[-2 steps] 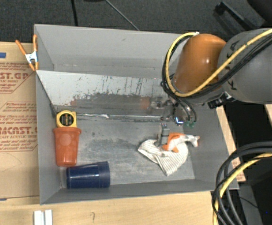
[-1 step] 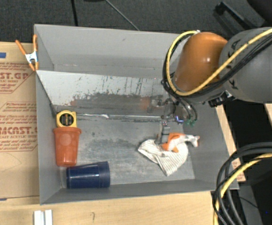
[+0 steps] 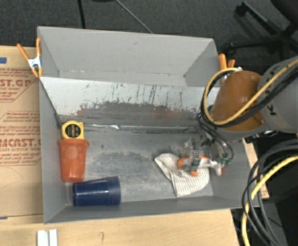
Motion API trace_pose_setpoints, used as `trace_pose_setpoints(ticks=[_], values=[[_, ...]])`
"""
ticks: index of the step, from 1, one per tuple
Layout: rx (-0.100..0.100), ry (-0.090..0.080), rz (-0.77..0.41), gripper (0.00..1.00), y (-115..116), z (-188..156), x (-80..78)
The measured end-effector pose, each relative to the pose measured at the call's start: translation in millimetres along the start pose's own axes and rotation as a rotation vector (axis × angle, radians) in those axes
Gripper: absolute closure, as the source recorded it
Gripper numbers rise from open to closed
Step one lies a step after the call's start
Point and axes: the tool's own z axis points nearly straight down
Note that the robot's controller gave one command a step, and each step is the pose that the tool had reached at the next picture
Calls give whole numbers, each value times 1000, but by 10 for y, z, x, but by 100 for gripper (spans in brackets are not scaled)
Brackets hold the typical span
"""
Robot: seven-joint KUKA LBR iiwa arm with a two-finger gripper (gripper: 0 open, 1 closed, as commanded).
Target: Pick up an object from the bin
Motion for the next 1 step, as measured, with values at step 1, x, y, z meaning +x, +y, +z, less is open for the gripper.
trace_pose_setpoints(ticks=[1], values=[[0,0,0,100,0,0,0]])
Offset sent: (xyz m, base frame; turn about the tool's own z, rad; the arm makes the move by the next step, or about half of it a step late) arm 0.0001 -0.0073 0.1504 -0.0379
